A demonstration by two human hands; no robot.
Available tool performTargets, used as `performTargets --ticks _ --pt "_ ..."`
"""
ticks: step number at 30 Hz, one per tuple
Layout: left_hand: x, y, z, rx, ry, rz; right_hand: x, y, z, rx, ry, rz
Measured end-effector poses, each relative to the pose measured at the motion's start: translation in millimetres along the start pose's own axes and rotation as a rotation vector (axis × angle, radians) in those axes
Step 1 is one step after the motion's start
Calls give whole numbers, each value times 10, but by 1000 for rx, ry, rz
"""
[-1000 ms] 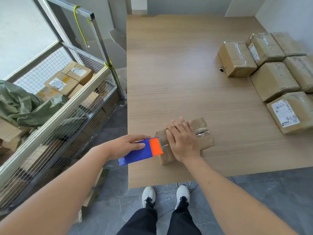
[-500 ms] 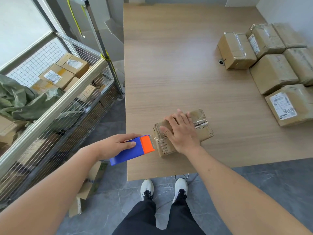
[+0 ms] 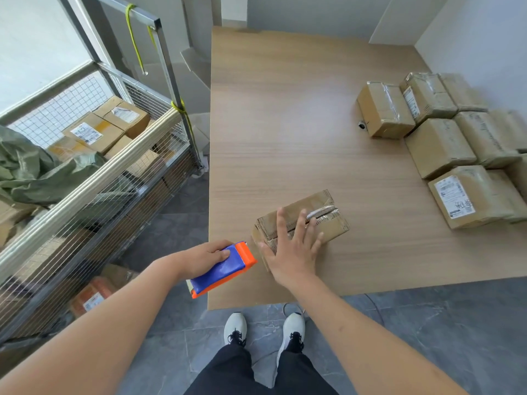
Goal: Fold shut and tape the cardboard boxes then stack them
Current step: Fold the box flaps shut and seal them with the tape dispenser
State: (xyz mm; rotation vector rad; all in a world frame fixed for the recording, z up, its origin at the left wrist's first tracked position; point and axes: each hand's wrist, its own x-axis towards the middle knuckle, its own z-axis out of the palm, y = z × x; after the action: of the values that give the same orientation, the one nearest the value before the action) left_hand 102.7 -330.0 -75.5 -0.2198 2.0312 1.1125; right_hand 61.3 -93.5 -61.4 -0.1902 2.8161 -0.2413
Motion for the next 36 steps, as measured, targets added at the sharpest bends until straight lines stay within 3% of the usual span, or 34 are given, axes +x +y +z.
performTargets --ticks 6,15,18,20,22,28,36 --pt "-217 -71 -102 -34 66 81 157 230 -206 -91 18 -236" --pt "-439 341 -111 79 225 298 485 534 -640 32 -228 -571" --pt "-468 502 -41 107 257 334 369 544 -751 405 -199 -589" --pt "-502 632 9 114 278 351 242 523 -833 779 -307 -527" --pt "-548 758 56 111 291 367 137 504 -888 983 -413 -485" --pt "-694 1102 211 122 308 380 107 693 -965 1047 -299 -478" --pt "-750 1427 440 183 288 353 18 915 -1060 922 -95 -450"
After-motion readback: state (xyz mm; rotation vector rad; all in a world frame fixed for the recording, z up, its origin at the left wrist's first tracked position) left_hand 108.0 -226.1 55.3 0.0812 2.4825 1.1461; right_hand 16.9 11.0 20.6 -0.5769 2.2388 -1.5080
